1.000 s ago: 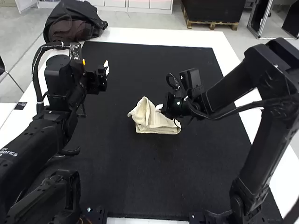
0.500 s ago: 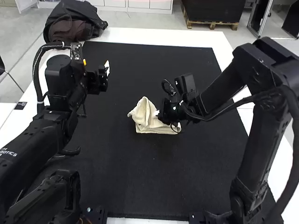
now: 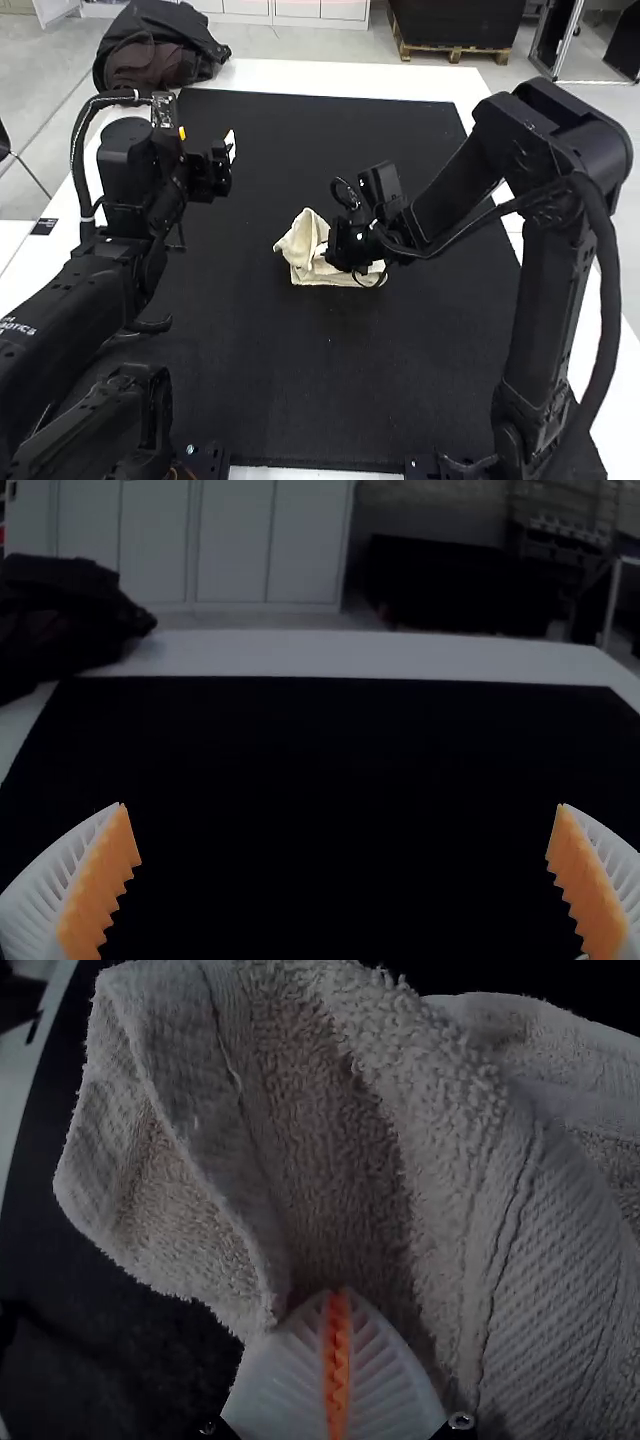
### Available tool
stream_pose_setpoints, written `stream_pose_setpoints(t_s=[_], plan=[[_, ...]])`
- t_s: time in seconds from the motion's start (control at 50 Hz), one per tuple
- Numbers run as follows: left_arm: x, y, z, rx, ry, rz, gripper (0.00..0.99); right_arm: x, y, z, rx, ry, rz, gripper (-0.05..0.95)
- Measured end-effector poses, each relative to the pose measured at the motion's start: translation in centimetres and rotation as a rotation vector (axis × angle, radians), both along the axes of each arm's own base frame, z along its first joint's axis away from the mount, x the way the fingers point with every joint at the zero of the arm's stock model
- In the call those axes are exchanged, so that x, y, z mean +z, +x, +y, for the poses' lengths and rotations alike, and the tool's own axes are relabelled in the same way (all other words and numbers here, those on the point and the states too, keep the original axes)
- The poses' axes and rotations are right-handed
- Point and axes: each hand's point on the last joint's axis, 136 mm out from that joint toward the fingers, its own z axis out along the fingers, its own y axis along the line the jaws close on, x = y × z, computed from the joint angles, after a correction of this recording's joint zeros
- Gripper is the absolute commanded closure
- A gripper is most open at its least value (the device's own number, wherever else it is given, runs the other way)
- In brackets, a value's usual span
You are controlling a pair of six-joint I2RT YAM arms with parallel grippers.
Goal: Fold the towel.
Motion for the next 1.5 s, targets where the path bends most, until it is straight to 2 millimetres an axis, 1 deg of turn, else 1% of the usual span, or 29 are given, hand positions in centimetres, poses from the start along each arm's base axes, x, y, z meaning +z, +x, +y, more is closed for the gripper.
stream_pose_setpoints(t_s=[0.28, 0.64, 0.94, 1.08, 1.34, 1.5], plan=[[0.0, 0.0, 0.0, 0.000, 0.000, 0.000, 0.039, 1.0, 1.1, 1.1, 0.007, 0.020, -0.028, 0.91], [0.0, 0.0, -0.3, -0.008, 0.000, 0.000, 0.039, 0.8, 0.5, 4.3, 0.066, 0.028, -0.033, 0.91], [0.0, 0.0, -0.3, -0.008, 0.000, 0.000, 0.039, 1.2, 0.7, 5.0, 0.075, 0.036, -0.043, 0.91], [0.0, 0.0, -0.4, -0.010, 0.000, 0.000, 0.039, 0.7, 0.2, 5.5, 0.090, 0.031, -0.036, 0.91], [0.0, 0.0, -0.4, -0.010, 0.000, 0.000, 0.039, -1.4, -1.1, 6.7, 0.126, 0.004, -0.001, 0.91], [-1.4, -0.2, -0.3, -0.010, 0.001, 0.028, 0.039, -1.9, -1.2, 6.9, 0.131, 0.000, 0.004, 0.91]])
